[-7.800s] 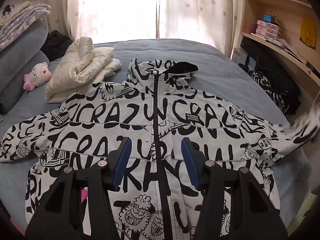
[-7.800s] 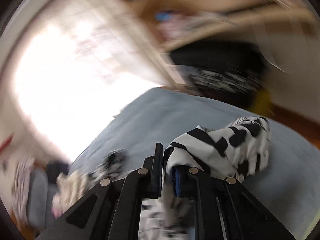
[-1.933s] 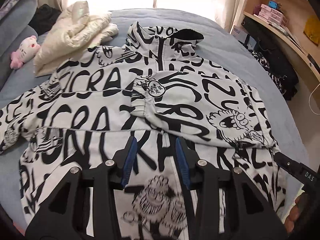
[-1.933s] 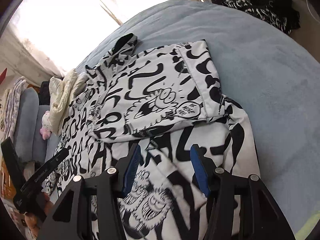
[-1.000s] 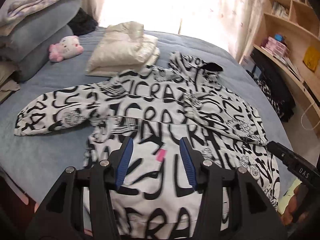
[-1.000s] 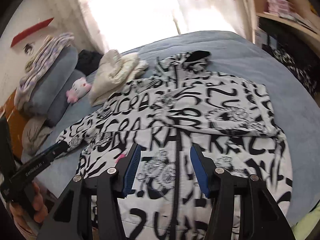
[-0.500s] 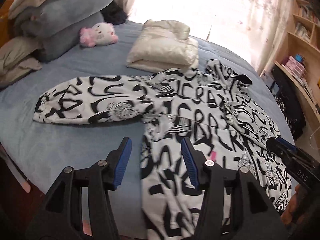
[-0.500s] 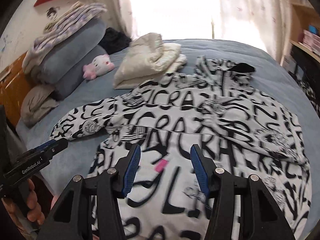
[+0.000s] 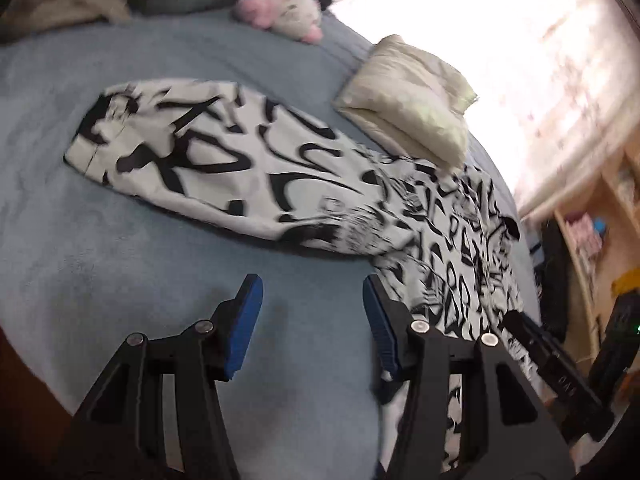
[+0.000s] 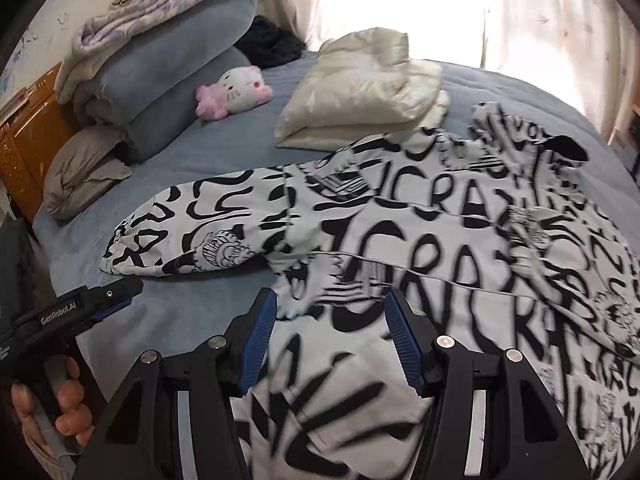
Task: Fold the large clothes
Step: 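Move the left gripper to the other sleeve and grasp its cuff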
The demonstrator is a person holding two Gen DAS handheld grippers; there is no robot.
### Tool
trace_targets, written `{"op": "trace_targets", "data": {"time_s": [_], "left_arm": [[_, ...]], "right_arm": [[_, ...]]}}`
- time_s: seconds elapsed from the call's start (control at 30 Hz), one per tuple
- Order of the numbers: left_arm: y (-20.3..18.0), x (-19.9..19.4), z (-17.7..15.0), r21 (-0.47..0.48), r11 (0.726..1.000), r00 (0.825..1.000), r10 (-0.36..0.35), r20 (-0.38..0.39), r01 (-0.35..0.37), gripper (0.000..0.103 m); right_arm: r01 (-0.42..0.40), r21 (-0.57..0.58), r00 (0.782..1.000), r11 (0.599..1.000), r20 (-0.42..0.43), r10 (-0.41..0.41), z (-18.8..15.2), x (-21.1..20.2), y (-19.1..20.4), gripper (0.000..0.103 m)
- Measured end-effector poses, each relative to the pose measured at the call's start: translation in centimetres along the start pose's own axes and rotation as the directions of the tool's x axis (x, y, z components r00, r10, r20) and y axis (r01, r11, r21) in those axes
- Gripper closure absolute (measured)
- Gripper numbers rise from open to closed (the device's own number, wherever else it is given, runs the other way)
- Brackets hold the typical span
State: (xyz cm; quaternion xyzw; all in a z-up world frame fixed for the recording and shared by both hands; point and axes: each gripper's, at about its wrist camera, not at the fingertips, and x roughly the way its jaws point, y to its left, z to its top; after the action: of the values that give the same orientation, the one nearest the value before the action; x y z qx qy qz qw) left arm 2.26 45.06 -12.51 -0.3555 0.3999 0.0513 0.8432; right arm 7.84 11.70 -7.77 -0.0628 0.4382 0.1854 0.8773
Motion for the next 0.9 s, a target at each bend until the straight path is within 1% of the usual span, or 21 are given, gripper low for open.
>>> {"op": "trace_targets", "data": {"time_s": [0.07, 0.13, 0.3, 0.37, 0.5, 0.6, 0.67, 0.7, 0.73, 0.77, 0.8, 0.87, 0.9], "left_arm": [[1.7, 0.9, 0.7, -0.047, 0.999, 1.000, -0.019, -0.012, 0.019, 0.054], [3.6, 1.9, 1.4, -0.101, 0.995, 1.000, -0.024, -0.013, 0.022, 0.054], [7.2, 3.9, 3.2, -0.190, 0.981, 0.999, -0.047, 0.003, 0.047, 0.054], [8.1, 4.5, 3.9, -0.209, 0.976, 0.999, -0.051, 0.007, 0.052, 0.054], [9.8, 5.6, 5.7, -0.262, 0.964, 0.999, -0.048, 0.026, 0.053, 0.054], [10.8, 6.2, 7.0, -0.305, 0.951, 0.998, -0.031, 0.048, 0.044, 0.054], [11.2, 6.4, 7.8, -0.323, 0.946, 0.998, -0.001, 0.063, 0.022, 0.064], [11.1, 6.4, 8.2, -0.321, 0.947, 0.997, 0.043, 0.070, -0.018, 0.081], [10.8, 6.5, 8.6, -0.311, 0.948, 0.992, 0.097, 0.075, -0.070, 0.091], [10.5, 6.4, 8.8, -0.303, 0.949, 0.990, 0.115, 0.080, -0.086, 0.093], [9.7, 6.0, 8.9, -0.292, 0.952, 0.986, 0.129, 0.106, -0.093, 0.096], [7.9, 5.2, 9.1, -0.248, 0.961, 0.975, 0.164, 0.147, -0.124, 0.098], [6.0, 4.4, 9.2, -0.204, 0.967, 0.965, 0.188, 0.183, -0.150, 0.099]], "right_arm": [[-0.003, -0.014, 1.000, 1.000, -0.008, 0.003, 0.6, 1.8, 1.1, 0.046], [-0.003, -0.029, 1.000, 1.000, -0.015, 0.003, 1.2, 3.4, 2.0, 0.046], [-0.026, -0.040, 0.999, 0.999, -0.031, 0.024, 2.8, 7.1, 4.1, 0.046], [-0.039, -0.036, 0.998, 0.999, -0.041, 0.037, 3.6, 8.6, 4.8, 0.046], [-0.064, -0.026, 0.997, 0.998, -0.052, 0.062, 3.9, 9.8, 5.3, 0.046], [-0.080, -0.007, 0.994, 0.997, -0.071, 0.079, 3.6, 10.8, 4.7, 0.046], [-0.085, 0.012, 0.993, 0.996, -0.082, 0.086, 3.3, 11.1, 4.0, 0.046], [-0.086, 0.021, 0.993, 0.996, -0.084, 0.088, 3.1, 11.1, 3.6, 0.046], [-0.090, 0.037, 0.992, 0.995, -0.088, 0.093, 2.9, 11.3, 3.0, 0.046], [-0.092, 0.051, 0.991, 0.994, -0.089, 0.096, 2.7, 11.2, 2.4, 0.046], [-0.093, 0.062, 0.991, 0.994, -0.088, 0.098, 2.5, 11.0, 1.8, 0.046], [-0.095, 0.097, 0.992, 0.991, -0.079, 0.103, 2.4, 10.6, 0.3, 0.046], [-0.095, 0.110, 0.992, 0.989, -0.073, 0.103, 2.3, 10.2, -0.3, 0.046]]}}
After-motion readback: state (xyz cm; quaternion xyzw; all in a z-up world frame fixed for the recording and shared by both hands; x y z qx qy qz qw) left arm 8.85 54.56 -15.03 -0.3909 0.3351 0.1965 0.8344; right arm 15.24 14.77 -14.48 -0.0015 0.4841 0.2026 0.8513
